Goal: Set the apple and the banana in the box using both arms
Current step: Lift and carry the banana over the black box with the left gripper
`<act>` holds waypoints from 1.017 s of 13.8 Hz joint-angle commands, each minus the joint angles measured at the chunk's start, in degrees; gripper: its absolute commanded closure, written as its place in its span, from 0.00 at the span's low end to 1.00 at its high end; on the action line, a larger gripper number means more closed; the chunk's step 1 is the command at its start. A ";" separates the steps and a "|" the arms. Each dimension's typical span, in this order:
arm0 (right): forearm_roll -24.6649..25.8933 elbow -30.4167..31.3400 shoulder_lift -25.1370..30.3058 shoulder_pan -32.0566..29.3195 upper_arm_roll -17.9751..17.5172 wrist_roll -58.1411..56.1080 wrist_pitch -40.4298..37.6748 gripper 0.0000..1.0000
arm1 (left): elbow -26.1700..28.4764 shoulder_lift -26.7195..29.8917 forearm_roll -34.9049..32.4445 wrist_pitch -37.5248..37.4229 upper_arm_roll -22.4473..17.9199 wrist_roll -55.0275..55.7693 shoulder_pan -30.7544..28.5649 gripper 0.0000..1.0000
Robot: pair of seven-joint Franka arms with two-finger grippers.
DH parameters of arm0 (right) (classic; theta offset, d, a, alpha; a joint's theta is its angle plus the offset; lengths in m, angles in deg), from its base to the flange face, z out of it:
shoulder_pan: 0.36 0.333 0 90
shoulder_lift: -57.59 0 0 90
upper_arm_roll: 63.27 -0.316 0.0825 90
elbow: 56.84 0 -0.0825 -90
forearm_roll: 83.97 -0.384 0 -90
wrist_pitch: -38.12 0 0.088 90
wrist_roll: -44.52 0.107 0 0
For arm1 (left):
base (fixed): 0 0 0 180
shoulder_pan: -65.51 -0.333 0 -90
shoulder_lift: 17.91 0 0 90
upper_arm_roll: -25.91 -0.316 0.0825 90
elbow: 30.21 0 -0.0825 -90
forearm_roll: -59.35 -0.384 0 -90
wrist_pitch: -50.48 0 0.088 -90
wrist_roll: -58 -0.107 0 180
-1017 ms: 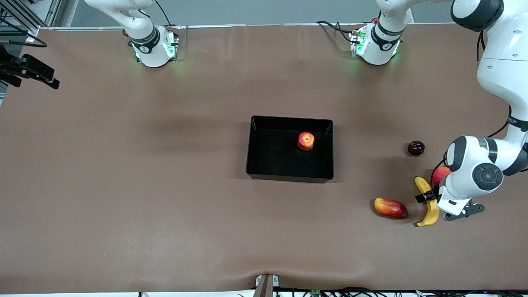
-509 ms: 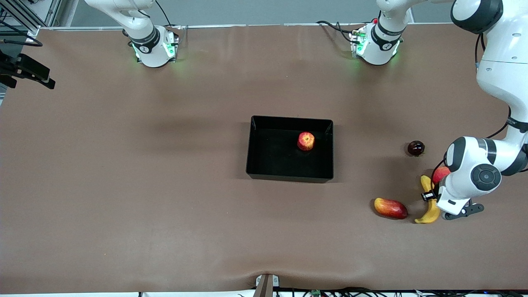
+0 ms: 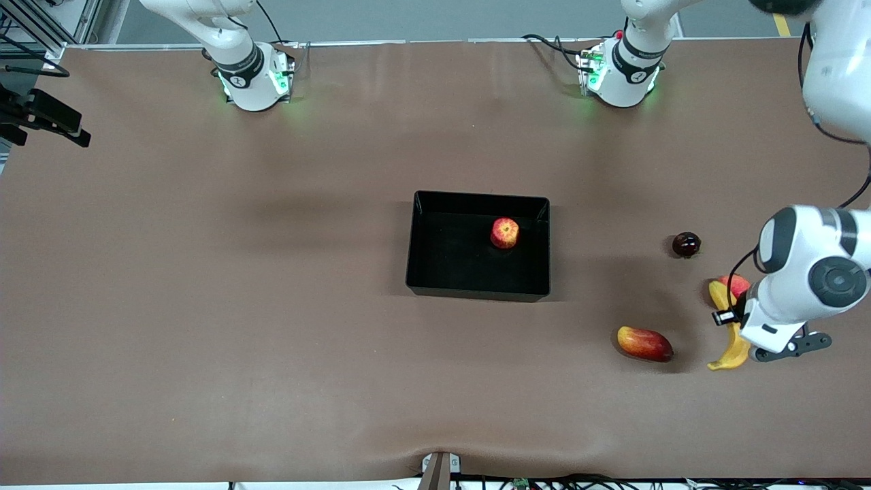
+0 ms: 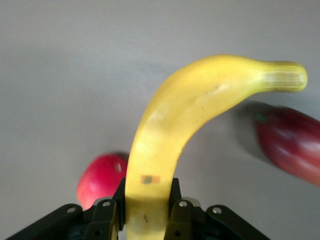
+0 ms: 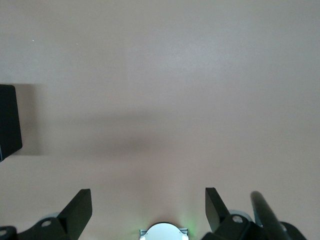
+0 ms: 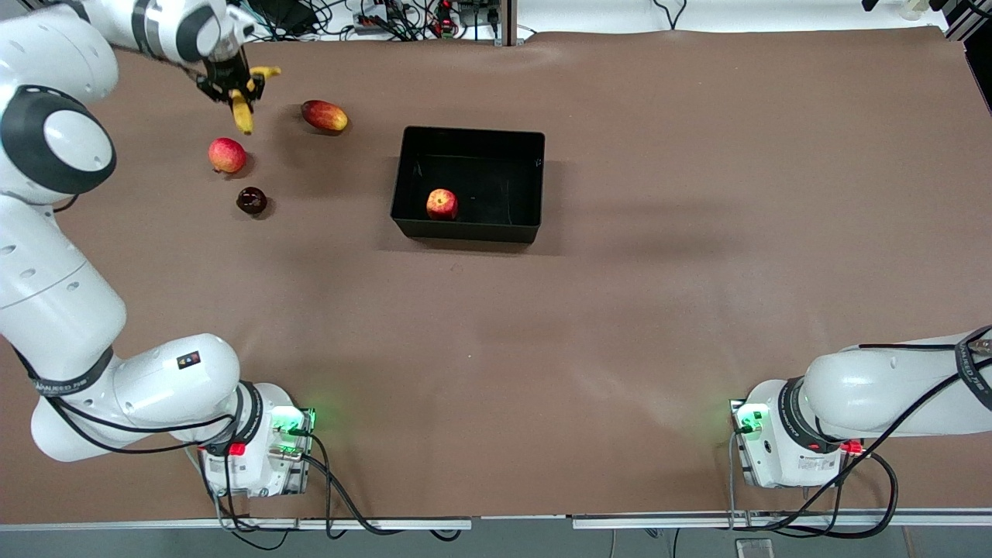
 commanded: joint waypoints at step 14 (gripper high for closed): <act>0.78 0.17 0.31 -1.00 -0.74 -0.74 -0.24 0.00 | 2.33 3.06 8.41 -1.97 18.65 37.19 19.32 1.00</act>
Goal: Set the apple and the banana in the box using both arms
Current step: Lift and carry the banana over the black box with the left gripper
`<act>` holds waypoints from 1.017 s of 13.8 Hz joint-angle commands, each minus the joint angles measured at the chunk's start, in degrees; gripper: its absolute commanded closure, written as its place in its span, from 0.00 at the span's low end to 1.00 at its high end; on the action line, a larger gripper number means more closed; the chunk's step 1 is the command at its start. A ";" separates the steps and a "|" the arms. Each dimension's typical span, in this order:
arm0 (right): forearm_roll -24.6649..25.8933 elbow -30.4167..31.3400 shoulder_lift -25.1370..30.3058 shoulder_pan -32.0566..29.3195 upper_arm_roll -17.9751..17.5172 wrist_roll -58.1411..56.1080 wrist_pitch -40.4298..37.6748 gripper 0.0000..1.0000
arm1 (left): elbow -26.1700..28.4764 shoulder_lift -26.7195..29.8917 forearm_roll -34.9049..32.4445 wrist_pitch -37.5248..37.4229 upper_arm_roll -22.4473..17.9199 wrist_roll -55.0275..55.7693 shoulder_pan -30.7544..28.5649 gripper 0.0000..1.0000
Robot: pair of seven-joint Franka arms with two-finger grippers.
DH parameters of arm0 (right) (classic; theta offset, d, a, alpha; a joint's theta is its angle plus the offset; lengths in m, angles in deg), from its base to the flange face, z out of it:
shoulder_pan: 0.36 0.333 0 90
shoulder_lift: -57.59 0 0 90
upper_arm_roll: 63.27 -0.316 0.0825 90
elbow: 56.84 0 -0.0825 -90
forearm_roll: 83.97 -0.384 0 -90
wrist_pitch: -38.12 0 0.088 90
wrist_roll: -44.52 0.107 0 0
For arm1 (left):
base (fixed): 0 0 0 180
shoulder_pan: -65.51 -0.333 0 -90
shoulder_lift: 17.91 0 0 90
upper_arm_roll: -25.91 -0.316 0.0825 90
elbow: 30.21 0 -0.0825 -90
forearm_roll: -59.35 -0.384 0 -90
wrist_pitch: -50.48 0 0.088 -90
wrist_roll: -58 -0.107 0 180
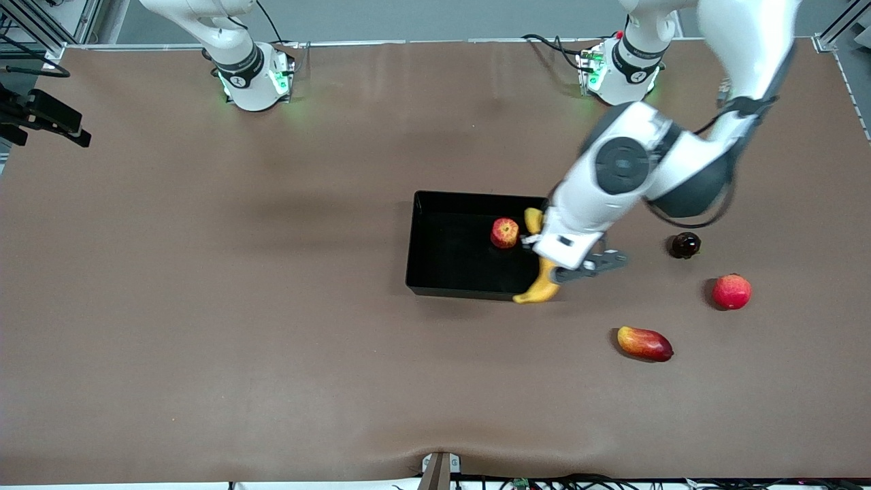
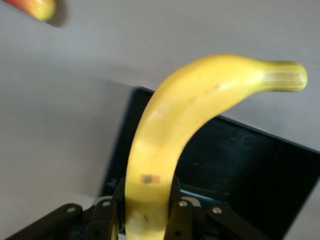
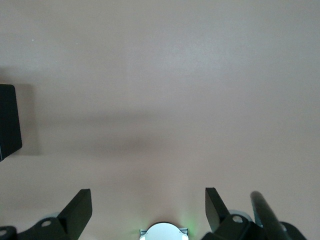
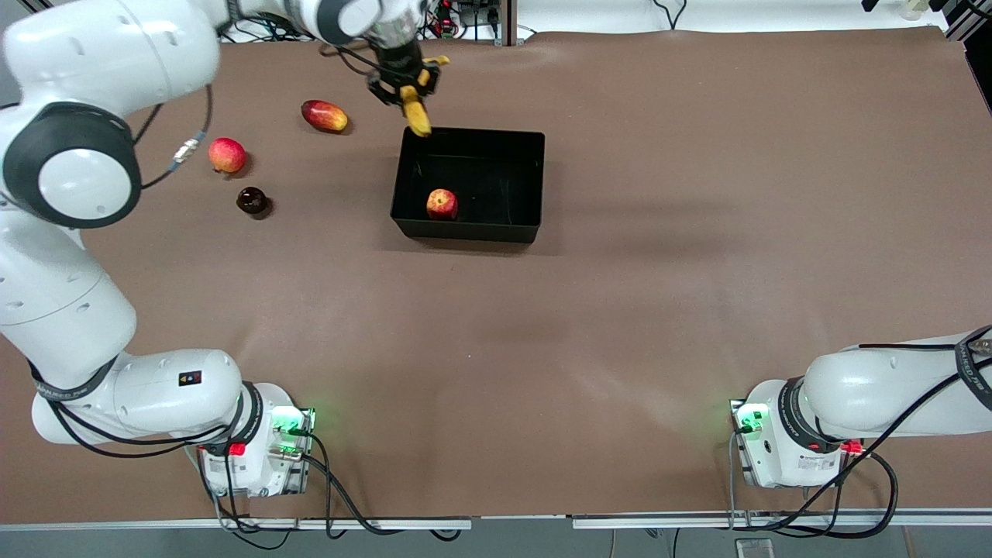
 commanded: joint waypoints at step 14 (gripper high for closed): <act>0.78 0.20 0.32 -0.99 -0.74 -0.71 -0.40 0.00 | -0.63 -13.49 -13.10 6.96 -1.48 25.42 14.93 1.00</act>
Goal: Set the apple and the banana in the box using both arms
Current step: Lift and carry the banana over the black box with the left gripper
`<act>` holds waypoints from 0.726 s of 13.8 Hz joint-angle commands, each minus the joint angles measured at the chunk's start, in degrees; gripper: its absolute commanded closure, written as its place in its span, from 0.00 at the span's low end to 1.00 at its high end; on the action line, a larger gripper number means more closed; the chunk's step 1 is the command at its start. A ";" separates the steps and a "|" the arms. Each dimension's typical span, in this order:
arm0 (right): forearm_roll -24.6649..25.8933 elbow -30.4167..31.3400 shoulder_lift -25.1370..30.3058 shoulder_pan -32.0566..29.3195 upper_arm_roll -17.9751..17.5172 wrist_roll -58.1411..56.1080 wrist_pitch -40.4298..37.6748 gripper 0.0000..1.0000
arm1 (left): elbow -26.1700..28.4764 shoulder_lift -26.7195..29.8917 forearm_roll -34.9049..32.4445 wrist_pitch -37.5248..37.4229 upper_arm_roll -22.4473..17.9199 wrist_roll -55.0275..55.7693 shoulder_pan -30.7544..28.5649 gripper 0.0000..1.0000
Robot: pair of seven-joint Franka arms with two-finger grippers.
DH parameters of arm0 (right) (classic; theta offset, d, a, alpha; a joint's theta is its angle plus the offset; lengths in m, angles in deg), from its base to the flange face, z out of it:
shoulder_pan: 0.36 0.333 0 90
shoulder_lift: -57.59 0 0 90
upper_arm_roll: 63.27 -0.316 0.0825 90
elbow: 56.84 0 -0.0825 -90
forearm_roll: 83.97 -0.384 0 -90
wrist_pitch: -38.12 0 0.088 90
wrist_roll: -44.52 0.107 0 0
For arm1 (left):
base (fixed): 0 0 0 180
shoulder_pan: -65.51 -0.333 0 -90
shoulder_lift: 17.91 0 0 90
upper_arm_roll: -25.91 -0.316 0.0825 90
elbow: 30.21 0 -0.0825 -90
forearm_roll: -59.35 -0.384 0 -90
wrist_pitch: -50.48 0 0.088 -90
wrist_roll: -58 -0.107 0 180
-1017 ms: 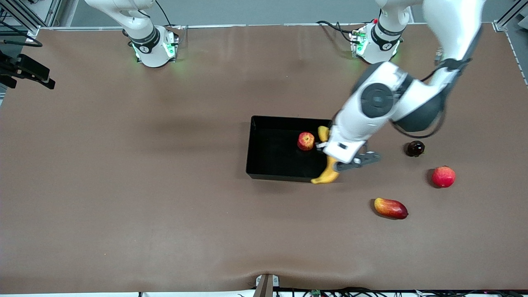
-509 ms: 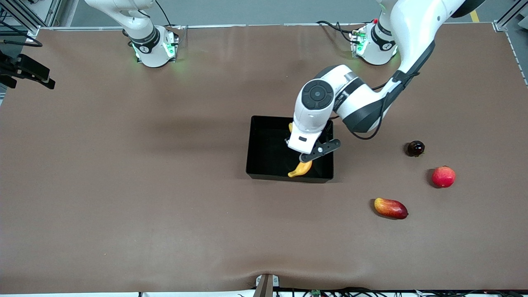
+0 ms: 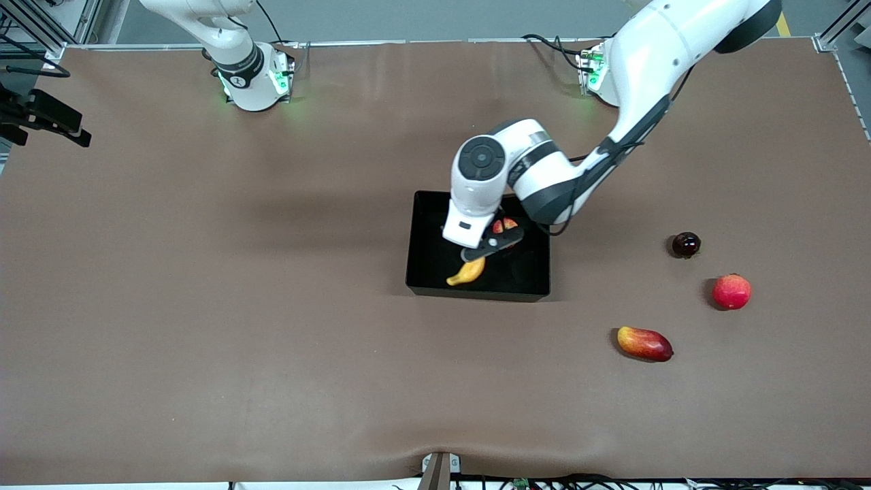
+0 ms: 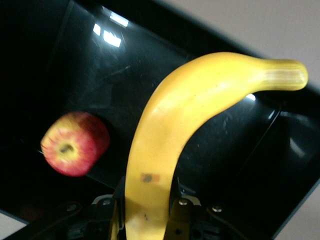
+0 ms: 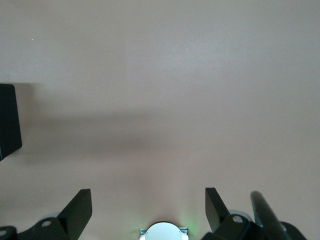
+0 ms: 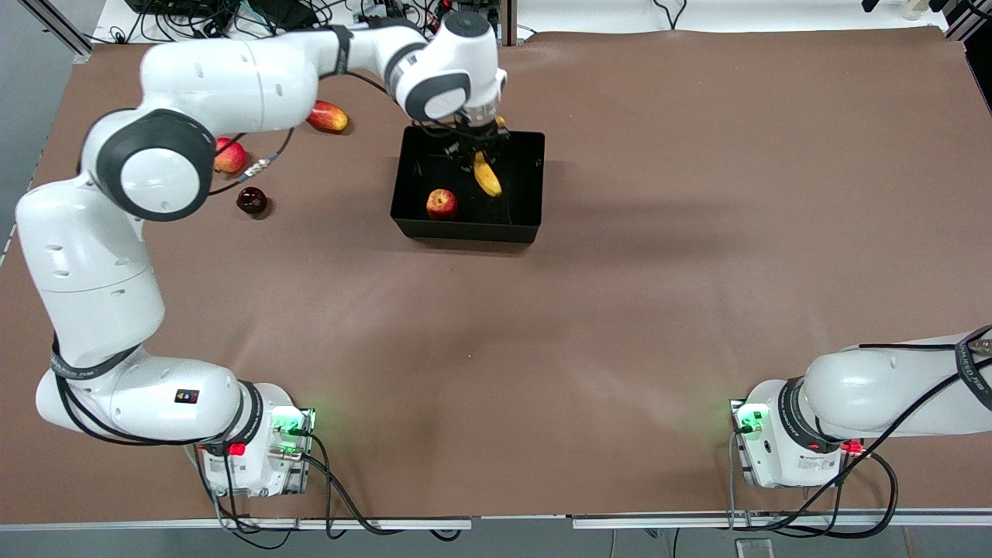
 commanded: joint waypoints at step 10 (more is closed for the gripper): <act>0.78 0.17 0.31 -1.07 -0.75 -0.70 -0.30 0.00 | -3.03 -6.05 -1.43 2.56 -11.66 1.35 11.84 0.05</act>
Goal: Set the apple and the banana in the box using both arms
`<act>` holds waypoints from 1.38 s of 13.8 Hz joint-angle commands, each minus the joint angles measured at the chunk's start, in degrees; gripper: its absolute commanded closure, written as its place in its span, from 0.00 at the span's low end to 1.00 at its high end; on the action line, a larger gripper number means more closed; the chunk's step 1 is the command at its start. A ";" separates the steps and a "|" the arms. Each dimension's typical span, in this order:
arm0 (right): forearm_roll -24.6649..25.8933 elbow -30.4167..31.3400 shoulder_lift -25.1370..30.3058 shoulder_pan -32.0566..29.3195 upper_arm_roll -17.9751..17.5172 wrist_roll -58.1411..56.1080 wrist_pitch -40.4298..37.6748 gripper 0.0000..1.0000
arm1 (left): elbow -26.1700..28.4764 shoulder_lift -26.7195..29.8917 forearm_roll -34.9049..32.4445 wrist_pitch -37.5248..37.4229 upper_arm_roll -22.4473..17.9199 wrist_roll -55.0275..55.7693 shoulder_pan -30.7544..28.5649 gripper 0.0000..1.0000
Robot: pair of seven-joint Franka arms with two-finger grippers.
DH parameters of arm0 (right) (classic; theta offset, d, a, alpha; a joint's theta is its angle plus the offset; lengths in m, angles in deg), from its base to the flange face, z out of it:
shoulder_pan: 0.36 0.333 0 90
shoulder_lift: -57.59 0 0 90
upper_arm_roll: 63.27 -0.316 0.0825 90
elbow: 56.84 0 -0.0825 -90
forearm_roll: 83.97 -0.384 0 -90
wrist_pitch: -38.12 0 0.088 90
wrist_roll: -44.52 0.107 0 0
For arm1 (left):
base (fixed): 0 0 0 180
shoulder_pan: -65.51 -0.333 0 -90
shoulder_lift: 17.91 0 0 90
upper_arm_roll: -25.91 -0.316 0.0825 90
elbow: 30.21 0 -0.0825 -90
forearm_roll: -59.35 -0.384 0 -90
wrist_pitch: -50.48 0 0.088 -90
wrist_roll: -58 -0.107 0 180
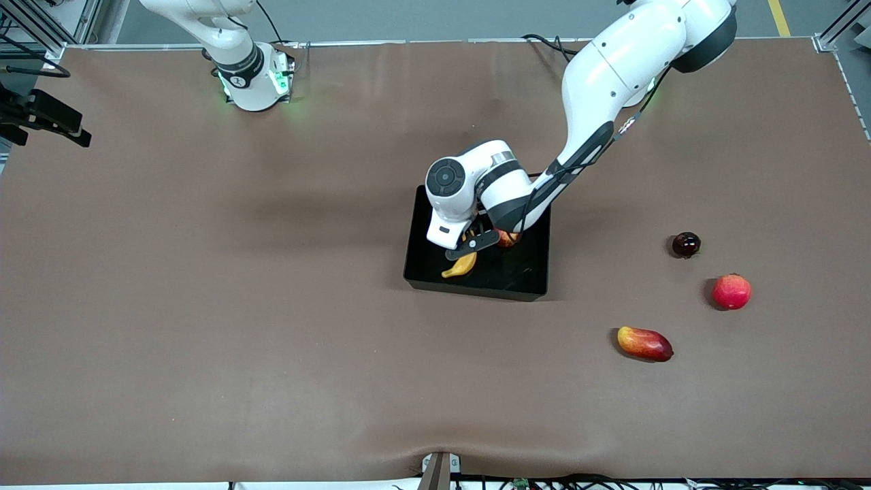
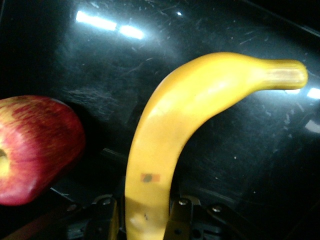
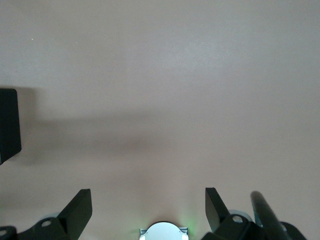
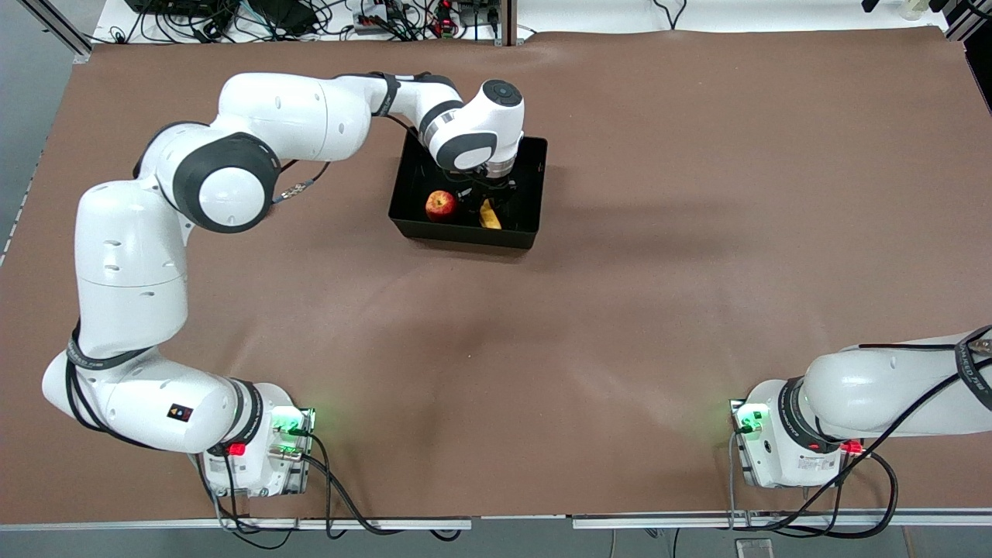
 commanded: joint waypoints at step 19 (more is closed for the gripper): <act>0.70 0.14 0.32 -1.07 -0.76 -0.70 -0.28 0.00 | -9.06 37.54 14.25 -29.06 4.32 -56.94 -38.58 0.00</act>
